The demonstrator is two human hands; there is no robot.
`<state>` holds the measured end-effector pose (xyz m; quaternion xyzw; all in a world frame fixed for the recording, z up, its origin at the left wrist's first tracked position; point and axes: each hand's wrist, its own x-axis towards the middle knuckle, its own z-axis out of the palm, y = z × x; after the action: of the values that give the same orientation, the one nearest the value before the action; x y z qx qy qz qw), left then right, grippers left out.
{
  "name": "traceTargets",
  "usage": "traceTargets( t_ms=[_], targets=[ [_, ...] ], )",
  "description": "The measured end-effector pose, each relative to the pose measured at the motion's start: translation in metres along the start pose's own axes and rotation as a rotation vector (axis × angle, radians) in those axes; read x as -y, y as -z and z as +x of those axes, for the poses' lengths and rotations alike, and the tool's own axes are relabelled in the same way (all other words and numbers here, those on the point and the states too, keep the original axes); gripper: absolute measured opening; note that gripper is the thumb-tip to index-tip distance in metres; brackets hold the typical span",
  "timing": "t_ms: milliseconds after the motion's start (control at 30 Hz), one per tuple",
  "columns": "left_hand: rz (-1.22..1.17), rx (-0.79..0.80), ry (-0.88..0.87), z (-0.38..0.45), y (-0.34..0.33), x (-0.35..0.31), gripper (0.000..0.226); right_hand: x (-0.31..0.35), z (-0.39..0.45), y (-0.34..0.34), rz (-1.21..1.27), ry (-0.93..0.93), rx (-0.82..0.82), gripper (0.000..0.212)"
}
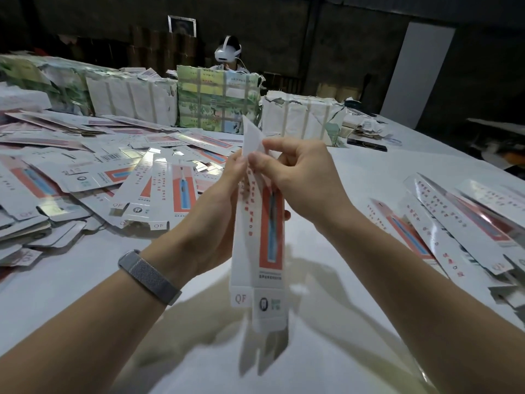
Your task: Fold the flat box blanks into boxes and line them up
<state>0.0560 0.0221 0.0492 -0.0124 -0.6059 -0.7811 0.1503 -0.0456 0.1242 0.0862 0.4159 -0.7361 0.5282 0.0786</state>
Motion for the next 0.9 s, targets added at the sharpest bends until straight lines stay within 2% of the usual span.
traceTargets(
  t_ms=[100,200,300,400,533,633,733,767,867,900],
  targets=[
    [0.045,-0.06,-0.02,0.001,-0.001,0.004,0.051,-0.003,0.001,-0.001,0.037,-0.033,-0.034,0.031],
    [0.062,-0.075,-0.02,0.001,-0.004,0.006,0.048,-0.005,0.003,0.0,0.156,-0.099,-0.076,0.011],
    [0.066,-0.039,0.036,-0.001,-0.006,0.006,0.05,-0.003,0.004,0.005,0.27,-0.195,-0.056,0.014],
    [0.031,0.011,0.11,-0.004,-0.005,0.007,0.057,0.0,0.009,0.013,0.233,-0.29,0.036,0.018],
    [0.087,0.07,0.086,-0.004,-0.001,0.006,0.064,0.008,0.019,0.032,0.207,-0.368,0.147,0.013],
    [0.002,0.041,0.083,0.004,-0.002,0.009,0.057,0.011,0.021,0.041,0.215,-0.377,0.165,0.022],
    [-0.026,-0.005,0.104,0.012,-0.004,0.009,0.04,0.012,0.017,0.037,0.203,-0.339,0.163,0.022],
    [-0.003,0.006,0.097,0.012,-0.004,0.01,0.044,0.011,0.016,0.034,0.203,-0.315,0.162,0.022],
    [0.102,0.063,0.054,0.005,0.0,0.013,0.082,0.009,0.012,0.028,0.193,-0.224,0.158,0.024],
    [0.13,0.061,0.029,0.003,0.001,0.014,0.088,0.009,0.011,0.026,0.203,-0.193,0.152,0.024]
  ],
)
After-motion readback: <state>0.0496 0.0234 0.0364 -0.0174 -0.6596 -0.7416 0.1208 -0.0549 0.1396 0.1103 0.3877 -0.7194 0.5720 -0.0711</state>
